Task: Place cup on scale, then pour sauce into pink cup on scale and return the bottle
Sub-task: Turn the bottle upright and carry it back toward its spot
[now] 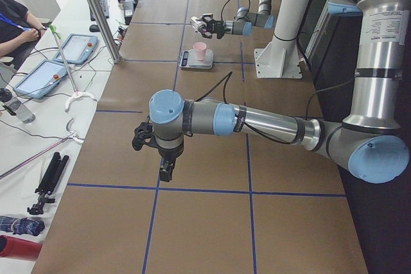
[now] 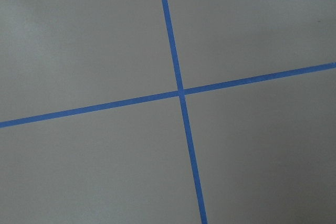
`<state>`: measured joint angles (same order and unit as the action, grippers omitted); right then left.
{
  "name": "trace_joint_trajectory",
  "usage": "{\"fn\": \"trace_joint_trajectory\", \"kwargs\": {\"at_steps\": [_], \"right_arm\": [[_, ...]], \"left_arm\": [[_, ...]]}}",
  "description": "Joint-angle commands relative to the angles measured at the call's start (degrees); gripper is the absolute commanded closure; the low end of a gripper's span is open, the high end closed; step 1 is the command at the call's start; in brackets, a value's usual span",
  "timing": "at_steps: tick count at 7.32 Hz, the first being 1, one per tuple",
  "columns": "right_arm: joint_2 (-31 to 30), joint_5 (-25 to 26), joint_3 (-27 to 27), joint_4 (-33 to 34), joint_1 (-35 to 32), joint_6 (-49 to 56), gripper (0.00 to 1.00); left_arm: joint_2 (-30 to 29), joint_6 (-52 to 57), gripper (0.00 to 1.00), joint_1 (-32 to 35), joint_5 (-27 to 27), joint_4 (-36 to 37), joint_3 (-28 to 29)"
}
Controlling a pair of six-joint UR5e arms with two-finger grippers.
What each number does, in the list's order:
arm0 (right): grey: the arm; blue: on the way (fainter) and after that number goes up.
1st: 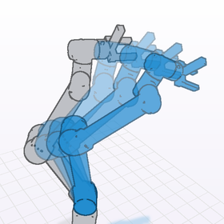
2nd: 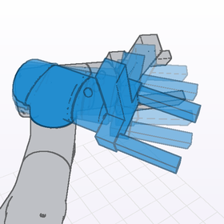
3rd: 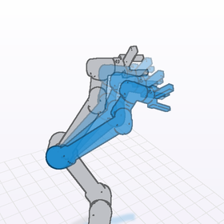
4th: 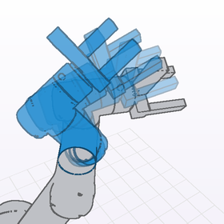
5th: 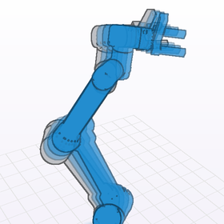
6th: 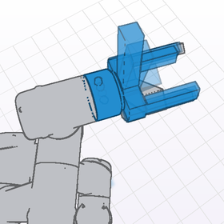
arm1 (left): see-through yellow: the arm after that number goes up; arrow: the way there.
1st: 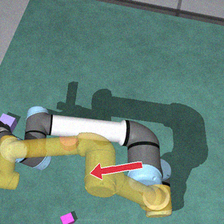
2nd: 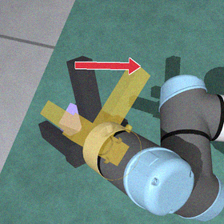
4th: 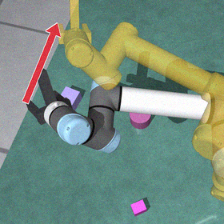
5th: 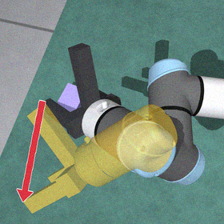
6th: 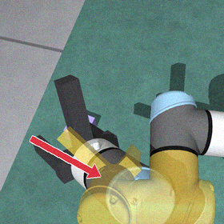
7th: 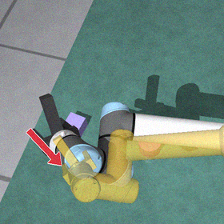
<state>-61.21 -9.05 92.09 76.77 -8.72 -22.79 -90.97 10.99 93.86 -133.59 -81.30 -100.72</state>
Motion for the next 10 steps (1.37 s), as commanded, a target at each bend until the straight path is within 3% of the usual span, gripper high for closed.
{"fn": "trace_joint_trajectory", "kwargs": {"at_steps": [1, 5, 6, 10], "right_arm": [[-0.1, -5.7, 0.2, -12.8, 0.6, -0.1, 1.0], [-0.8, -11.2, 0.9, -31.2, 0.8, -0.7, 1.0], [-2.2, -14.0, 1.2, -34.2, 0.5, -6.7, 1.0], [-9.5, -20.4, 8.6, -34.5, 0.4, -20.3, 1.0]], "left_arm": [[0.0, 0.0, 0.0, 0.0, 0.0, 0.0, -0.1], [0.0, 0.1, 0.0, 0.0, 0.0, 0.0, -0.1], [0.0, 0.1, 0.0, 0.0, 0.0, -0.1, -0.1], [0.0, 0.2, 0.0, 0.0, -0.2, -0.4, -0.1]]}}
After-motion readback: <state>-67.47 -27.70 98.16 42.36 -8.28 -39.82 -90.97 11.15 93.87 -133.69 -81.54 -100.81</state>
